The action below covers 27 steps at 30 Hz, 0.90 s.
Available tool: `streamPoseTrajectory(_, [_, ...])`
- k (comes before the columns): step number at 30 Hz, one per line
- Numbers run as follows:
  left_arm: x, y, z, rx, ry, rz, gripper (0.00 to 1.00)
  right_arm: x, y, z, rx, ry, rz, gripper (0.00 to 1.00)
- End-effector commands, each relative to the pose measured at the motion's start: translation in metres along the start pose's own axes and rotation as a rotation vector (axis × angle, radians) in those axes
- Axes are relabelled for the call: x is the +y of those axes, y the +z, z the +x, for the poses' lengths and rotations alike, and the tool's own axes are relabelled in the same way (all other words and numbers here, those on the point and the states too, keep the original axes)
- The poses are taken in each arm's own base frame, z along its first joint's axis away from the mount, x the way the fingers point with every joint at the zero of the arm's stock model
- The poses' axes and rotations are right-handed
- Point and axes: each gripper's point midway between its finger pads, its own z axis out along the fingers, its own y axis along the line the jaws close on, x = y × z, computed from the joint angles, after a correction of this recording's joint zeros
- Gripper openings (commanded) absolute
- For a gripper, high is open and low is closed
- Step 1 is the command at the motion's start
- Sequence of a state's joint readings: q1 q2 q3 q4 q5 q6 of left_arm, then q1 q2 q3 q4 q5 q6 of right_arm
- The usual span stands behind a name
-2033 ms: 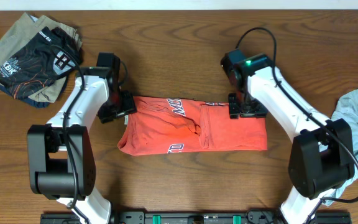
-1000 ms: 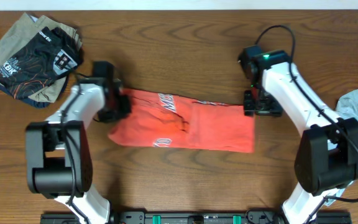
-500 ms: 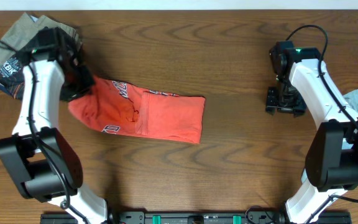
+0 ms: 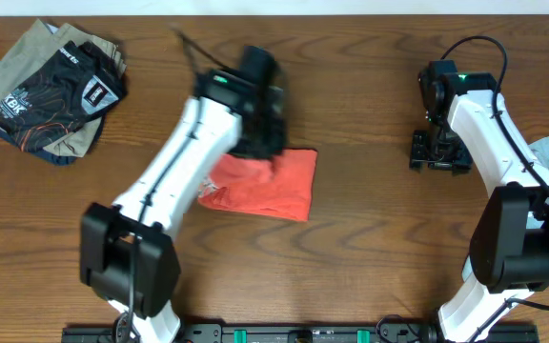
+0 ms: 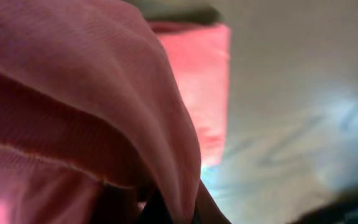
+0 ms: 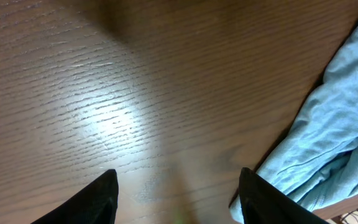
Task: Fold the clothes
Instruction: 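Fold the left end rightward over the bundle with the left gripper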
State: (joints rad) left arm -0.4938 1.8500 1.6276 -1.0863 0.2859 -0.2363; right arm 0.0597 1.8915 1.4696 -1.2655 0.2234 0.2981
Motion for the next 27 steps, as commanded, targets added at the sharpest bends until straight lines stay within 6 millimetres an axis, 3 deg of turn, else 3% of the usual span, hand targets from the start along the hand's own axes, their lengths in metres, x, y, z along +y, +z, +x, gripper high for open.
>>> streamPoseTrajectory(1, [-0.018, 0.01, 0.007, 0.034, 0.031, 0.007, 0.06, -0.003, 0.0, -0.003, -0.004, -0.017, 0.003, 0.6])
streamPoseTrajectory(6, [-0.023, 0.011, 0.02, 0.076, 0.047, -0.004, 0.06, -0.003, 0.0, -0.003, -0.004, -0.018, 0.003, 0.63])
streamPoseTrajectory(11, [0.002, 0.007, 0.028, 0.113, 0.011, -0.088, 0.06, 0.001, 0.0, -0.002, 0.001, -0.041, -0.017, 0.64])
streamPoseTrajectory(15, [0.006, 0.006, 0.033, 0.135, -0.001, -0.091, 0.06, 0.014, 0.0, -0.003, -0.001, -0.081, -0.092, 0.64])
streamPoseTrajectory(22, [-0.011, 0.012, 0.039, 0.143, 0.047, -0.081, 0.06, 0.02, -0.001, -0.002, 0.004, -0.085, -0.127, 0.65])
streamPoseTrajectory(27, [-0.026, 0.03, 0.048, 0.145, 0.107, -0.074, 0.06, 0.02, -0.001, -0.002, 0.005, -0.085, -0.127, 0.65])
